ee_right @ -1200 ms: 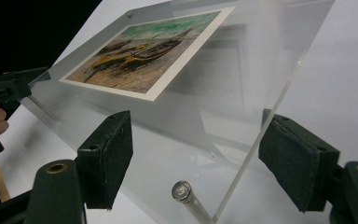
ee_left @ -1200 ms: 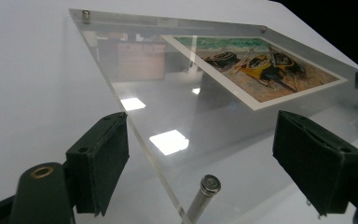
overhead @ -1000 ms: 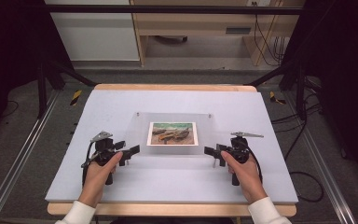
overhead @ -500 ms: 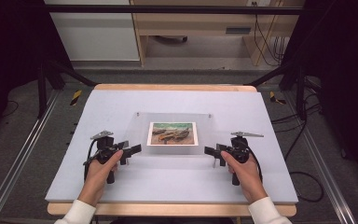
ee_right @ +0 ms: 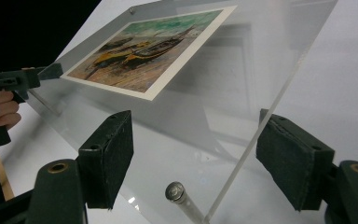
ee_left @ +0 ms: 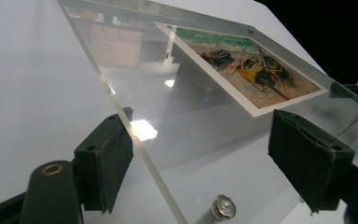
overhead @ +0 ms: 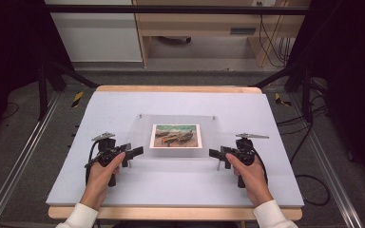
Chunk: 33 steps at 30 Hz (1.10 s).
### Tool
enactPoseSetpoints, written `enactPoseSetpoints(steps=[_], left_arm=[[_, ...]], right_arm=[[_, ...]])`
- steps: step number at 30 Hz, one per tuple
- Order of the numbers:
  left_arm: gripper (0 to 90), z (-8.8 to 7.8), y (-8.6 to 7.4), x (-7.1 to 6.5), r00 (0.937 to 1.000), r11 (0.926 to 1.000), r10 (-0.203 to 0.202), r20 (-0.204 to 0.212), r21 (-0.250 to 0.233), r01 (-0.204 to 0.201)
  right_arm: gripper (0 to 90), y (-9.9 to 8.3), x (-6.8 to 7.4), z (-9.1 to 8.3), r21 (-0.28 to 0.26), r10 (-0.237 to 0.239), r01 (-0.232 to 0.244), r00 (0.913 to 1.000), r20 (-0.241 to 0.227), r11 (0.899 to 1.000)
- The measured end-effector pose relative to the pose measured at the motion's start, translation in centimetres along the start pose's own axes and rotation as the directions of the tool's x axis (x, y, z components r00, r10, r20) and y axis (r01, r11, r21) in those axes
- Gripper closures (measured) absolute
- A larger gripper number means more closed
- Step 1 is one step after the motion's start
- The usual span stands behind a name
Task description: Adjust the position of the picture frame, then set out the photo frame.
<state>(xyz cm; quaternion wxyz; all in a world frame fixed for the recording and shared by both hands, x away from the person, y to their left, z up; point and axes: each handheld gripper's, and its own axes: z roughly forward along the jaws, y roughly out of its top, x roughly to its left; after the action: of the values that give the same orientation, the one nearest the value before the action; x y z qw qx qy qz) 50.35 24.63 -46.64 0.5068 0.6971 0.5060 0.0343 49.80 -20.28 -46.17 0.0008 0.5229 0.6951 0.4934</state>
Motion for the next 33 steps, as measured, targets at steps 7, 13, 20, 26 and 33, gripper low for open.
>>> enactPoseSetpoints(steps=[7, 13, 20, 26, 33], left_arm=[[21.8, 0.05, 0.19, -0.13, 1.0, 1.0, 0.0, -0.01, 0.01, 0.0], [22.3, 0.25, 0.32, -0.13, 0.9999, 1.0, -0.008, -0.011, 0.004, 0.008], [22.3, 0.48, 0.48, -0.12, 0.9999, 1.0, 0.0, -0.013, 0.004, 0.0], [23.2, 0.46, 0.5, -0.2, 0.9998, 1.0, 0.005, -0.017, -0.003, -0.005], [23.6, 0.34, 0.58, -0.41, 0.9993, 0.9996, 0.029, -0.024, -0.006, -0.029]], right_arm=[[28.0, 0.19, -0.01, 0.03, 0.006, -0.008, 0.008, 1.0, 0.004, 1.0], [28.0, 0.5, -0.17, 0.19, 0.004, -0.013, 0.013, 0.9999, 0.009, 1.0], [28.0, 0.69, -0.4, 0.24, 0.002, -0.015, 0.015, 0.9998, 0.011, 1.0], [28.1, 0.78, -0.29, 0.17, 0.002, -0.02, 0.02, 0.9996, 0.019, 1.0], [28.1, 0.8, -0.16, 0.1, -0.003, -0.042, 0.042, 0.9987, 0.027, 0.999]])
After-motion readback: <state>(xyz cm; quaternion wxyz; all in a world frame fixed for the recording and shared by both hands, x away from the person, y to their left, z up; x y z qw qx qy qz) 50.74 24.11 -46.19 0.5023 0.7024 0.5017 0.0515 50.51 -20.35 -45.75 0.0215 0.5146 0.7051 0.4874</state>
